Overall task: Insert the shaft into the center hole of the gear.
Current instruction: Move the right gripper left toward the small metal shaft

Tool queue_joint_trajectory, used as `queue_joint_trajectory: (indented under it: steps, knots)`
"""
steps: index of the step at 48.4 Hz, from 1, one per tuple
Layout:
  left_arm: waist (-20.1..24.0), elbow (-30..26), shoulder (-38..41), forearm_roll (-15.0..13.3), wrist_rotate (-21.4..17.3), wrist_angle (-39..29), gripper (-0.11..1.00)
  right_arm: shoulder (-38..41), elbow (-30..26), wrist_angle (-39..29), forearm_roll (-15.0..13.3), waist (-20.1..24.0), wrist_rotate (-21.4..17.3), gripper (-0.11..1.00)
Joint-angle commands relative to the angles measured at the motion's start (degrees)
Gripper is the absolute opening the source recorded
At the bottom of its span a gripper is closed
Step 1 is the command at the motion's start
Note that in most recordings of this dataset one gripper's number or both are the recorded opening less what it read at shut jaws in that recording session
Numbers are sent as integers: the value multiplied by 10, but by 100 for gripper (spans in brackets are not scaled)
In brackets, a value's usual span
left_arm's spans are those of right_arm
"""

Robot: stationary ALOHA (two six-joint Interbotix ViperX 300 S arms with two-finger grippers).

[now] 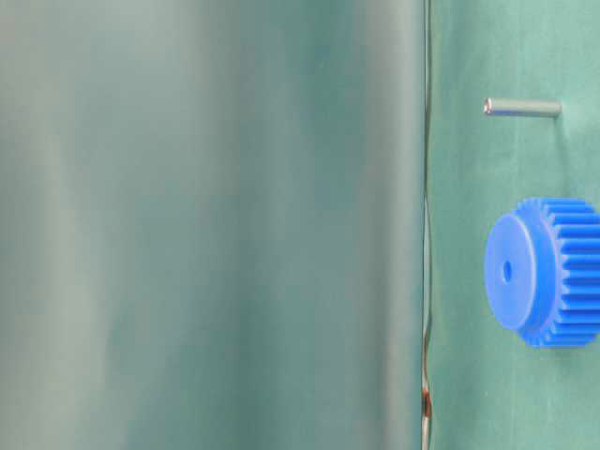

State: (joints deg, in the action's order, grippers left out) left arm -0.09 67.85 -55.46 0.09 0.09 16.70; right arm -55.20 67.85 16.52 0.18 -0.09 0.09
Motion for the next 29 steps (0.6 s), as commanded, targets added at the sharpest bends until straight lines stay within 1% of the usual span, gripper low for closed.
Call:
queue_joint_trajectory:
  steps: [1,7,12,20,25,27,29]
  knots:
    - [4,-22,6,5,10,-3,0,4,-14,0,-3,-4,4,3]
    - [4,-24,9,6,17,-4,0,24,-23,-25,4,-18,-2,3]
    - [4,-23,14,6,18,-3,0,51,-29,-32,11,-29,-5,3]
    - [4,-24,28,6,18,-3,0,108,-33,-17,17,-51,-6,3]
    - [3,-24,33,6,18,-2,0,155,-34,8,31,-61,-7,3]
    - [4,-24,33,6,18,-2,0,179,-37,15,40,-65,-7,5]
    - [4,-24,33,6,18,-3,0,201,-40,19,47,-69,-7,12]
